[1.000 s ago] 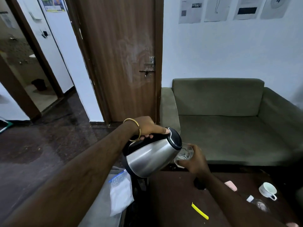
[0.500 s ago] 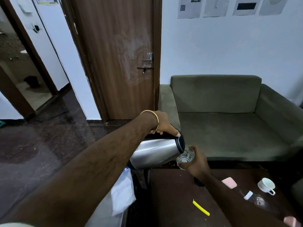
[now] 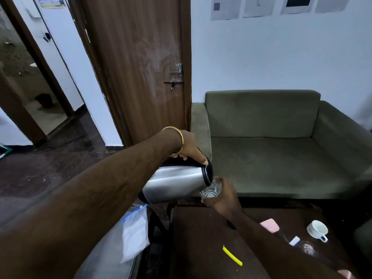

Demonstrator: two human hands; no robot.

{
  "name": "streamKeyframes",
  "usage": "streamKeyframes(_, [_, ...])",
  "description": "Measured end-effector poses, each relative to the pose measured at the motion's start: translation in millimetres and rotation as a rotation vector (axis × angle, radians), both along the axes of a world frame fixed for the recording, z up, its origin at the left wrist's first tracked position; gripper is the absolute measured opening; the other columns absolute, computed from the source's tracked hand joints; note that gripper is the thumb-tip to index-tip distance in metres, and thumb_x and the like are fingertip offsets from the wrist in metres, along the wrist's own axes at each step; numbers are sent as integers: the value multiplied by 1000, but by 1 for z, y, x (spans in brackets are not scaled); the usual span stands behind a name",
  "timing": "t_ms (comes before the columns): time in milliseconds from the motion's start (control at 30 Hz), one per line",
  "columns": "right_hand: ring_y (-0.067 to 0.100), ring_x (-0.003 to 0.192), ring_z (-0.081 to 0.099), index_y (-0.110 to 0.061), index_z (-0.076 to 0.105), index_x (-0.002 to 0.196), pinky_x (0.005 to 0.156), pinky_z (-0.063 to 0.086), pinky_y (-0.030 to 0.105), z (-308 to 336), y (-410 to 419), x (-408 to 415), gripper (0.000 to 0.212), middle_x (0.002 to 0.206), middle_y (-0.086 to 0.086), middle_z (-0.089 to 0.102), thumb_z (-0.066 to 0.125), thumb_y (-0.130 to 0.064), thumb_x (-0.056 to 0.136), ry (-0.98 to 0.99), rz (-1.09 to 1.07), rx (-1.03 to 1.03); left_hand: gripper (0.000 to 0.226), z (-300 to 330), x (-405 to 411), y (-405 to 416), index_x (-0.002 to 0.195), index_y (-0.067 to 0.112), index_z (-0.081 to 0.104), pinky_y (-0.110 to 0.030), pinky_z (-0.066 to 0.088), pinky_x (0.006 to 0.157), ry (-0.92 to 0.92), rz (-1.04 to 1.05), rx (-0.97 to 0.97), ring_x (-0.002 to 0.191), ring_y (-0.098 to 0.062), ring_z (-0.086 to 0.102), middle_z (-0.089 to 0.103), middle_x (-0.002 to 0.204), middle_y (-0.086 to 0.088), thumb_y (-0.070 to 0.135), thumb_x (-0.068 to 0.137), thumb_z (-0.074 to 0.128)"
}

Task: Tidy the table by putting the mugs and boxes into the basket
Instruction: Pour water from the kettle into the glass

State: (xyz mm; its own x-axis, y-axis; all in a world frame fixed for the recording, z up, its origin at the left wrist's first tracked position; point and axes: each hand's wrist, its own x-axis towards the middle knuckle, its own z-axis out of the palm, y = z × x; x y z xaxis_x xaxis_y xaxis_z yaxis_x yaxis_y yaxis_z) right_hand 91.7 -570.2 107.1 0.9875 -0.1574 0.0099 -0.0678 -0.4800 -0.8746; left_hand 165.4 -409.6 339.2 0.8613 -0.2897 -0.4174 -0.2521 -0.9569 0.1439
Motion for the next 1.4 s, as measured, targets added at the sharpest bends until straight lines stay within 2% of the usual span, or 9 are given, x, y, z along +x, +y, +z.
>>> streamKeyframes(67, [10, 103, 60, -23, 55, 121, 82, 54, 27, 0, -4, 1, 91, 116, -6, 55, 91, -35, 39, 2, 15, 17, 61, 2, 0, -8, 55, 15, 64, -13, 37, 35, -6, -14, 35, 25, -11, 48, 57, 35, 6, 75, 56, 71])
streamKeyframes(167, [9, 104, 59, -21, 55, 123, 79, 50, 20, 2, -8, 2, 91, 115, -7, 54, 92, -34, 41, -14, 20, 17, 64, 3, 1, -17, 56, 14, 64, -18, 42, 43, -29, -38, 99, 27, -13, 51, 57, 35, 6, 78, 56, 68])
streamKeyframes(367, [15, 110, 57, -15, 52, 130, 93, 53, 35, 7, -9, 3, 95, 122, -1, 52, 92, -28, 46, -36, 37, 23, 65, 9, -2, -33, 55, 14, 65, -21, 43, 45, -69, -86, 210, 37, -15, 57, 57, 34, 6, 79, 57, 66])
streamKeyframes(600, [13, 102, 60, -19, 55, 121, 84, 54, 30, 8, -6, 2, 86, 114, -3, 55, 93, -28, 45, -59, 34, 46, 64, 15, -3, -41, 53, 14, 64, -21, 39, 43, -106, -125, 281, 32, -13, 54, 55, 31, 6, 77, 61, 65])
streamKeyframes(733, [14, 103, 60, -16, 53, 127, 84, 54, 29, 5, -7, 4, 92, 117, -2, 55, 94, -28, 45, -37, 24, 48, 63, 16, -1, -43, 55, 13, 64, -21, 38, 42, -90, -132, 303, 22, -9, 49, 54, 30, 6, 76, 64, 65])
streamKeyframes(967, [-2, 91, 57, -22, 56, 116, 62, 43, 2, 0, -7, 2, 81, 106, -8, 53, 93, -22, 44, -34, 24, 67, 60, 17, 0, -44, 55, 15, 64, -20, 36, 41, -102, -149, 331, 29, -10, 52, 54, 30, 7, 74, 64, 66])
streamKeyframes(1067, [0, 92, 59, -20, 57, 115, 63, 45, 5, -3, -6, 2, 80, 106, -6, 54, 93, -20, 45, -33, 29, 77, 58, 17, 1, -45, 54, 15, 64, -20, 37, 43, -100, -156, 342, 32, -10, 52, 54, 30, 8, 73, 64, 67])
streamKeyframes(1233, [2, 92, 58, -24, 54, 110, 66, 44, 8, -8, -4, 3, 78, 104, -9, 51, 94, -21, 43, -32, 29, 75, 58, 16, 3, -46, 54, 15, 63, -21, 36, 43, -87, -161, 353, 20, -6, 46, 54, 30, 7, 72, 64, 68])
streamKeyframes(1400, [6, 90, 61, -28, 55, 101, 66, 45, 10, -15, -2, 5, 72, 101, -6, 56, 92, -22, 40, -50, 21, 68, 57, 16, 3, -49, 56, 16, 65, -20, 36, 42, -98, -165, 367, 34, -9, 51, 54, 30, 8, 73, 65, 67])
